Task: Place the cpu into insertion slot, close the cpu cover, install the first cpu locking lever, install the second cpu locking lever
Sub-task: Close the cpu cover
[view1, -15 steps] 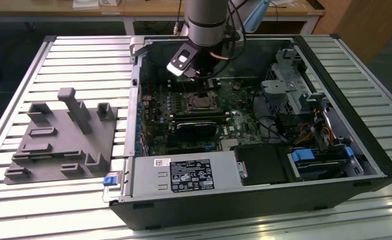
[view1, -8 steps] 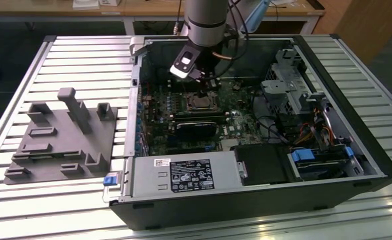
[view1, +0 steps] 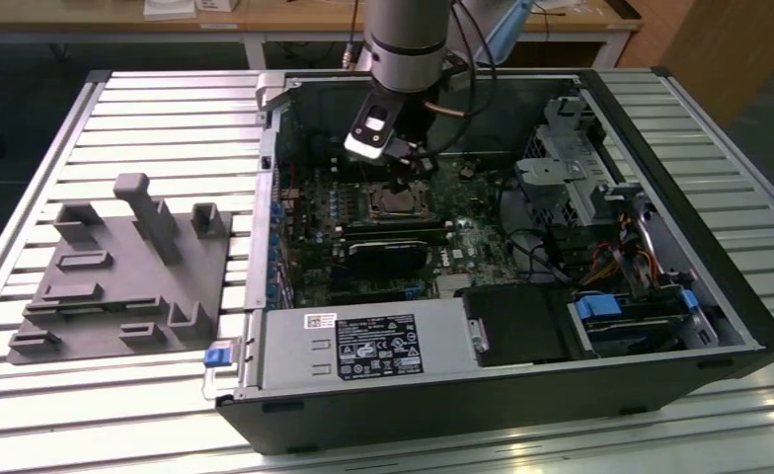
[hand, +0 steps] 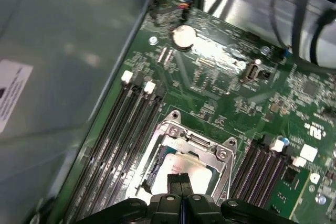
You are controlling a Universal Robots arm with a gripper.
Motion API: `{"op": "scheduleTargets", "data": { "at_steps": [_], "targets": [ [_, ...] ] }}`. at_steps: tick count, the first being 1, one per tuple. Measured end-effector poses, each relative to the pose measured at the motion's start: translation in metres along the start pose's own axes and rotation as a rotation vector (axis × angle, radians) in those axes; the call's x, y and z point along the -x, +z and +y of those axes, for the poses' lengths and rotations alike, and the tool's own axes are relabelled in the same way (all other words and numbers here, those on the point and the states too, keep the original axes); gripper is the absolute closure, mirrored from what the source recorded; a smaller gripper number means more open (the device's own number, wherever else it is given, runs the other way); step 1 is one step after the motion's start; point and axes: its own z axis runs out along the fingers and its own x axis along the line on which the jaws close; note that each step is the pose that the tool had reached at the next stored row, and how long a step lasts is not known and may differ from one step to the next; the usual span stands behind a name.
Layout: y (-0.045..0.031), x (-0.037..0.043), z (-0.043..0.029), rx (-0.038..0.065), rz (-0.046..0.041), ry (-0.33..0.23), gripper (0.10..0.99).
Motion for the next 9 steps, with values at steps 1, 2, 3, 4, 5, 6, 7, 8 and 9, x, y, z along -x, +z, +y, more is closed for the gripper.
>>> {"op": "scheduleTargets", "data": {
  "at_steps": [1,2,3,4,5,6,7,8,9],
  "targets": [
    [0.0001,0.0,0.0,0.0,0.0005,-0.019,0.98],
    [0.0002,0.0,0.0,-0.001,0.0009,-0.037,0.98],
    [0.0002,0.0,0.0,-0.001,0.0012,-0.055,0.98],
    [0.0003,0.0,0.0,-0.001,0.0016,-0.073,0.98],
    [0.0004,0.0,0.0,-0.001,0.0019,-0.091,0.98],
    [0.0005,0.0,0.0,-0.002,0.0023,-0.109,0.98],
    [0.0005,0.0,0.0,-0.002,0.0028,-0.127,0.98],
    [0.0006,0.0,0.0,-0.002,0.0032,-0.146,0.98],
    [0.0007,0.0,0.0,-0.002,0.0037,-0.164,0.98]
  ]
}}
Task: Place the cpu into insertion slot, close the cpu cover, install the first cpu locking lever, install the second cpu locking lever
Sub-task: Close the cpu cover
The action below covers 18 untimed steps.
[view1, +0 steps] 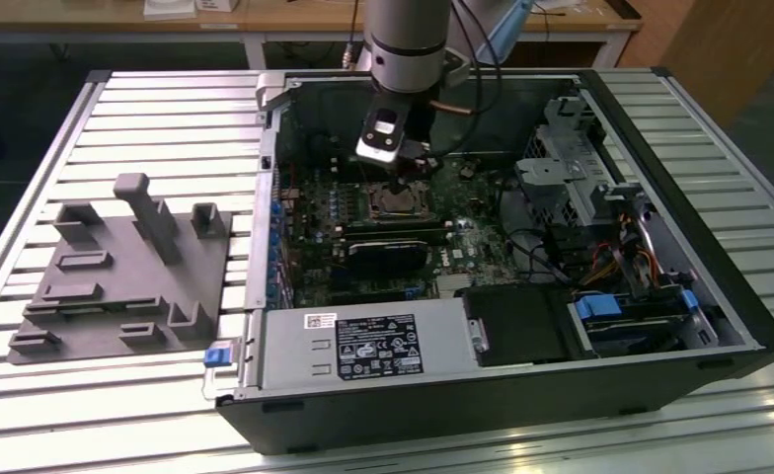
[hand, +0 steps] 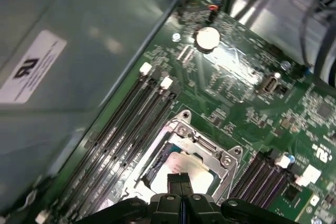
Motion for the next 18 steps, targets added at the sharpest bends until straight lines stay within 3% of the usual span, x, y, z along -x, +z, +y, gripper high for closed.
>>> {"op": "scheduleTargets", "data": {
  "at_steps": [18],
  "targets": [
    [0.0013,0.0,-0.0001,-0.004,0.0082,-0.329,0.98]
  ]
}}
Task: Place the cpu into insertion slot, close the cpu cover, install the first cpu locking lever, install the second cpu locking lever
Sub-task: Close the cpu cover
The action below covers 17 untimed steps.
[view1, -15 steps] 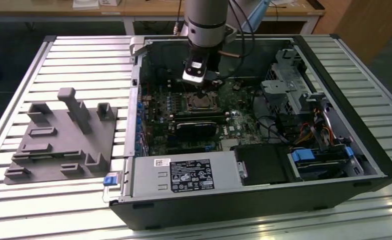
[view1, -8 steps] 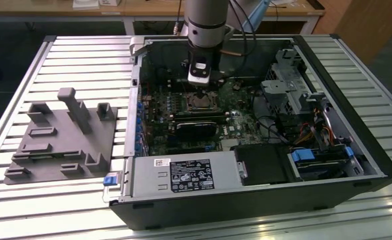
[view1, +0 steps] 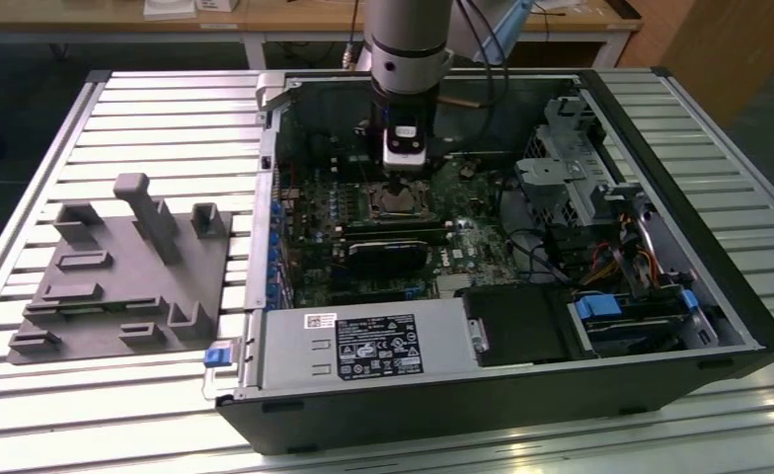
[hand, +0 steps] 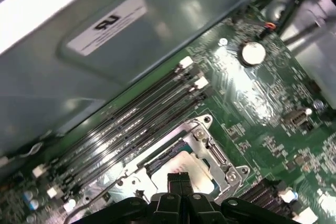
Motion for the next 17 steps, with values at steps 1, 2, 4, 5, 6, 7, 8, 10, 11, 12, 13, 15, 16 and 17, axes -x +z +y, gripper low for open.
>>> {"op": "scheduleTargets", "data": {
  "at_steps": [1,2,4,5,6,7,8,10,11,12,13,15,16,17],
  "targets": [
    [0.0001,0.0,0.0,0.0,0.0005,-0.018,0.98],
    [0.0002,0.0,0.0,0.0,0.001,-0.036,0.98],
    [0.0003,0.0,0.0,-0.001,0.0019,-0.072,0.98],
    [0.0003,0.0,0.0,-0.001,0.0024,-0.09,0.98],
    [0.0004,0.0,0.0,-0.001,0.003,-0.109,0.98],
    [0.0005,0.0,0.0,-0.002,0.0034,-0.127,0.98],
    [0.0005,0.0,0.0,-0.002,0.0039,-0.145,0.98],
    [0.0007,0.0,0.0,-0.002,0.0049,-0.181,0.98],
    [0.0008,0.0,0.0,-0.002,0.0054,-0.199,0.98],
    [0.0009,0.0,0.0,-0.002,0.0059,-0.217,0.98],
    [0.001,0.0,0.0,-0.003,0.0064,-0.235,0.98],
    [0.0011,0.0,0.0,-0.003,0.0074,-0.273,0.98],
    [0.0011,0.0,0.0,-0.003,0.0079,-0.291,0.98],
    [0.0012,0.0,0.0,-0.003,0.0084,-0.309,0.98]
  ]
}}
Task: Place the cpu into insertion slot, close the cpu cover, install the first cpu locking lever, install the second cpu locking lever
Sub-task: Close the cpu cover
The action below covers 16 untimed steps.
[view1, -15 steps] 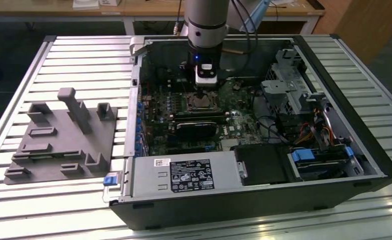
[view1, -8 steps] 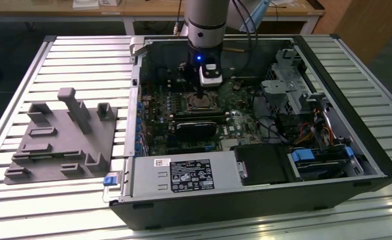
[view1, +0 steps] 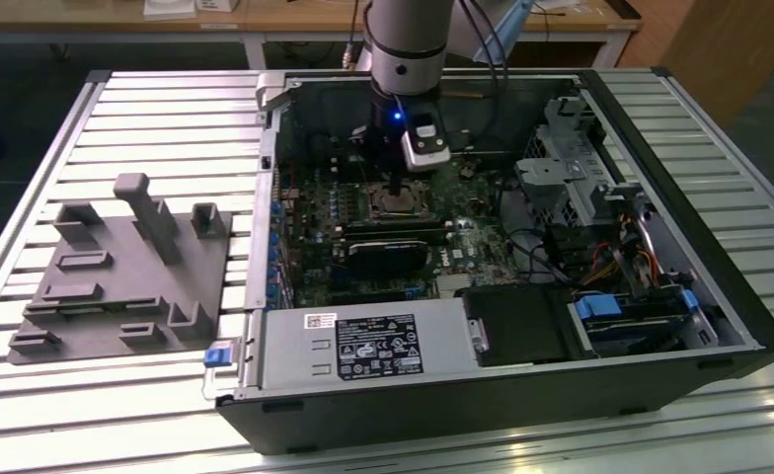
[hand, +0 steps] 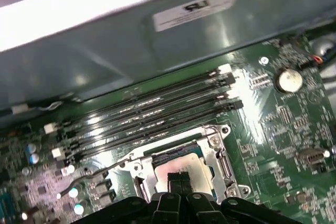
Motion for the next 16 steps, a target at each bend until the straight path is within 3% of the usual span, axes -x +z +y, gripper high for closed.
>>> {"op": "scheduleTargets", "data": {
  "at_steps": [11,16],
  "targets": [
    [0.001,0.0,0.0001,-0.004,0.005,-0.198,0.98],
    [0.0013,0.0001,0.0,-0.025,0.002,-0.242,0.98]
  ]
}}
